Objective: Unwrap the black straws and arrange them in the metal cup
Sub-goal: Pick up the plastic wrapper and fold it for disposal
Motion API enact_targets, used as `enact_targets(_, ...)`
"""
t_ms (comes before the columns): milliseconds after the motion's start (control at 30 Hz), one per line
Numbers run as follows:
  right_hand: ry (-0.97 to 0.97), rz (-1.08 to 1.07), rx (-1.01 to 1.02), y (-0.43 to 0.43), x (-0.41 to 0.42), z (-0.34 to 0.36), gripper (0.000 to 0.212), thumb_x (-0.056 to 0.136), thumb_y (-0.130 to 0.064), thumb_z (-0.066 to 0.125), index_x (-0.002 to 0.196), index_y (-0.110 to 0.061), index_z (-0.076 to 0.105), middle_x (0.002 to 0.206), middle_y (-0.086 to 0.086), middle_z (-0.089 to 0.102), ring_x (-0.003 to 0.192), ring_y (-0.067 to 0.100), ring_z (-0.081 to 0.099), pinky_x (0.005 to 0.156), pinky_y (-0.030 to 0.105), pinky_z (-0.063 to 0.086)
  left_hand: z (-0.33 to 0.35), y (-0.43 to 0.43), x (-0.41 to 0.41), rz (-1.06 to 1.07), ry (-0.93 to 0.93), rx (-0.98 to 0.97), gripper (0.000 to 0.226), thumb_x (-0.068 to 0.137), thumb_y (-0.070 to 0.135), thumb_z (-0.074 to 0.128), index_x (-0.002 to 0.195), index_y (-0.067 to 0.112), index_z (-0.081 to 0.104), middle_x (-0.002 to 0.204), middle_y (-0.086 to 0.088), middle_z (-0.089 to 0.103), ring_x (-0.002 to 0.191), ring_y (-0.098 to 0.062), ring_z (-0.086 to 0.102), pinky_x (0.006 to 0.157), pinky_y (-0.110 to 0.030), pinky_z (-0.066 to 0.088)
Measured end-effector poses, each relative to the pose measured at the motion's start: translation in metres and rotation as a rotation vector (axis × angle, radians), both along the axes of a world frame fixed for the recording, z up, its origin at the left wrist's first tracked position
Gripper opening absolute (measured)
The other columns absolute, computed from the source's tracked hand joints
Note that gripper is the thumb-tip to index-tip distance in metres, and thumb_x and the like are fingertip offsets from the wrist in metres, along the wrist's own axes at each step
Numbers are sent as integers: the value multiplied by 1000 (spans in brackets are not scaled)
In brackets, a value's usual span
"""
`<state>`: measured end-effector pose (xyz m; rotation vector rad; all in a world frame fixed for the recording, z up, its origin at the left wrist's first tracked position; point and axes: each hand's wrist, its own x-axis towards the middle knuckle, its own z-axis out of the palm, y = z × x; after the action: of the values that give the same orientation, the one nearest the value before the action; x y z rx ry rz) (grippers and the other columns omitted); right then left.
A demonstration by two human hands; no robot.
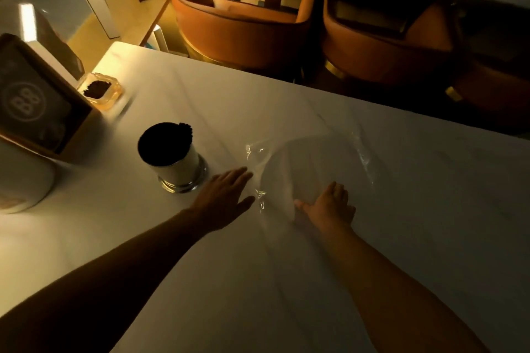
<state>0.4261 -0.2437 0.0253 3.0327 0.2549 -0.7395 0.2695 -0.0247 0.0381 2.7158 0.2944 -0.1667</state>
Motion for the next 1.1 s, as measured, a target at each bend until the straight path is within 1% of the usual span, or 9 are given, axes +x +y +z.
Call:
enact_targets(133, 92, 163, 20, -15, 1, -5, 123, 70, -78, 60, 156, -15, -1, 165, 8, -7, 151, 28, -1, 113, 53, 24, -5, -7, 34, -152, 98, 88, 83, 102, 66, 38, 166, 23, 7, 175, -3, 1, 160, -21, 1, 128, -42, 5)
enact_targets(267, 139, 373, 44, -36, -2, -7, 125, 65, -73, 67, 156, -25, -4, 165, -2, -11, 152, 24, -6, 114, 53, 21, -14, -14, 44, -285, 243, 137, 89, 100, 69, 42, 165, 28, -4, 173, 1, -13, 158, -17, -14, 125, -41, -8)
enact_targets(500, 153, 635, 22, -67, -16, -12, 125, 59, -70, 75, 152, -45, -5, 164, -10, -15, 151, 25, -8, 114, 56, 19, -34, -22, 4, -291, 338, 135, 105, 92, 72, 55, 164, 29, -8, 172, 0, -13, 159, -21, -9, 128, -46, -2)
enact_targets(667, 96, 661, -14, -75, -32, -7, 127, 62, -66, 76, 155, -32, -4, 165, -5, -2, 151, 24, 3, 114, 51, 21, -43, -38, -24, -171, 309, 127, 104, 91, 69, 59, 165, 24, 1, 174, 0, 4, 160, -21, 6, 128, -44, 9)
enact_targets(733, 50, 655, -8, -75, -38, -4, 117, 65, -61, 76, 155, -26, 11, 163, -2, 14, 148, 24, 18, 110, 47, 27, -43, -45, -29, -143, 251, 125, 96, 93, 61, 63, 165, 23, 12, 173, -1, 15, 159, -22, 15, 127, -43, 14)
enact_targets(833, -90, 654, 46, -74, -49, -1, 68, 72, -49, 75, 130, -25, 50, 138, -1, 50, 122, 25, 50, 93, 41, 35, -39, -53, -36, -111, 149, 128, 76, 94, 46, 70, 159, 23, 37, 164, -1, 42, 149, -22, 38, 122, -43, 25)
enact_targets(900, -163, 637, 100, -77, -59, 1, 30, 79, -36, 69, 104, -24, 59, 114, 0, 61, 106, 26, 57, 85, 39, 36, -37, -57, -40, -102, 95, 137, 58, 94, 35, 74, 147, 21, 55, 151, -1, 57, 138, -23, 51, 116, -43, 31)
enact_targets(967, -197, 606, 123, -83, -69, 4, 5, 83, -22, 60, 88, -21, 61, 99, 2, 65, 98, 28, 60, 82, 39, 38, -34, -59, -47, -90, 54, 119, 37, 93, 26, 75, 130, 18, 69, 136, -2, 68, 126, -25, 61, 109, -42, 37)
enact_targets(1100, -183, 519, 140, -98, -86, 14, 11, 83, -14, 55, 74, -19, 58, 82, 6, 67, 84, 31, 63, 77, 37, 40, -22, -55, -62, -57, 9, 19, 14, 97, 14, 69, 110, 15, 74, 123, -4, 73, 116, -26, 65, 100, -42, 44)
